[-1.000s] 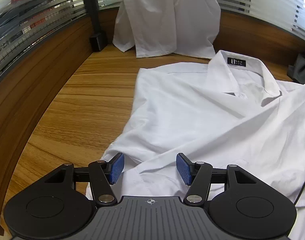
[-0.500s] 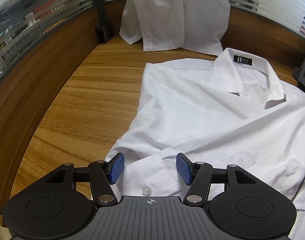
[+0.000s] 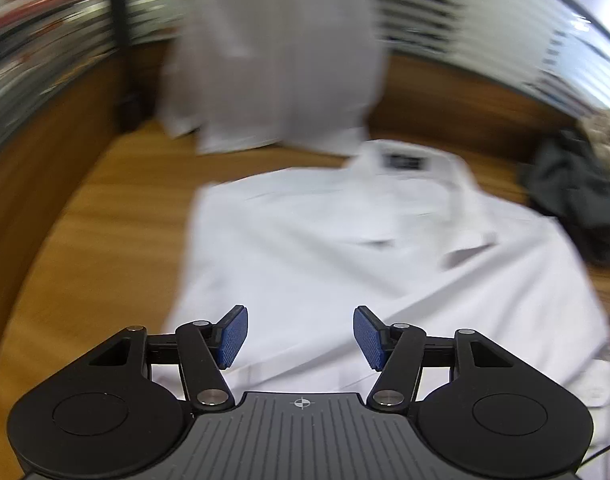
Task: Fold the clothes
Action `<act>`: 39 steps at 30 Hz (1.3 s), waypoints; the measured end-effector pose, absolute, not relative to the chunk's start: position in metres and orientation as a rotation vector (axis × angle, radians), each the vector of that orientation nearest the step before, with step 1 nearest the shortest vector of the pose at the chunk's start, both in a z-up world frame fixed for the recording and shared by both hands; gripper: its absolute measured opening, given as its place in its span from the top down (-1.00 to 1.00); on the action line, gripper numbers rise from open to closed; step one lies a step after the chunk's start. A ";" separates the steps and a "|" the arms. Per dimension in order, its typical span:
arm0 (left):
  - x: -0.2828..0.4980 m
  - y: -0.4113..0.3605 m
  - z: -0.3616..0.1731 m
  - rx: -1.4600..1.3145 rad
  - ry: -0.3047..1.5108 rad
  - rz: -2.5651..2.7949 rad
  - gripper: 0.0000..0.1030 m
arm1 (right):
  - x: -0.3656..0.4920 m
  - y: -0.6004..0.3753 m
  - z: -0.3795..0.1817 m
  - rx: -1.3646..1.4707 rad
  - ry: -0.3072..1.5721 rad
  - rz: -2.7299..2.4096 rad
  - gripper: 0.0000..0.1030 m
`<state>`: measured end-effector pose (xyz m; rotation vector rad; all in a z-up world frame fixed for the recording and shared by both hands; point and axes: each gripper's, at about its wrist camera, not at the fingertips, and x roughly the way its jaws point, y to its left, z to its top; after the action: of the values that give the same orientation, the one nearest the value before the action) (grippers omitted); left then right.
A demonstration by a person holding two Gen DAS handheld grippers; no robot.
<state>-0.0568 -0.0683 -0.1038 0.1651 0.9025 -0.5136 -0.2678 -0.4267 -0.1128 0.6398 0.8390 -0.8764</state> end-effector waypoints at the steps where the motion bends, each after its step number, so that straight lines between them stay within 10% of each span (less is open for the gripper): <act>1: -0.054 -0.080 -0.101 0.173 0.897 -0.553 -0.21 | -0.266 -0.420 -0.115 0.638 0.845 -0.881 0.16; 34: -0.011 -0.350 -0.156 0.299 1.047 -1.032 -0.19 | -0.289 -0.410 -0.140 0.629 0.741 -1.109 0.30; 39: -0.015 -0.367 -0.169 0.323 1.057 -1.074 0.58 | -0.293 -0.397 -0.134 0.550 0.771 -0.987 0.28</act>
<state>-0.0151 -0.3670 -0.1694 0.3227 1.0573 -1.0741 -0.2929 -0.3968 -0.1335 0.5503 0.7712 -0.9865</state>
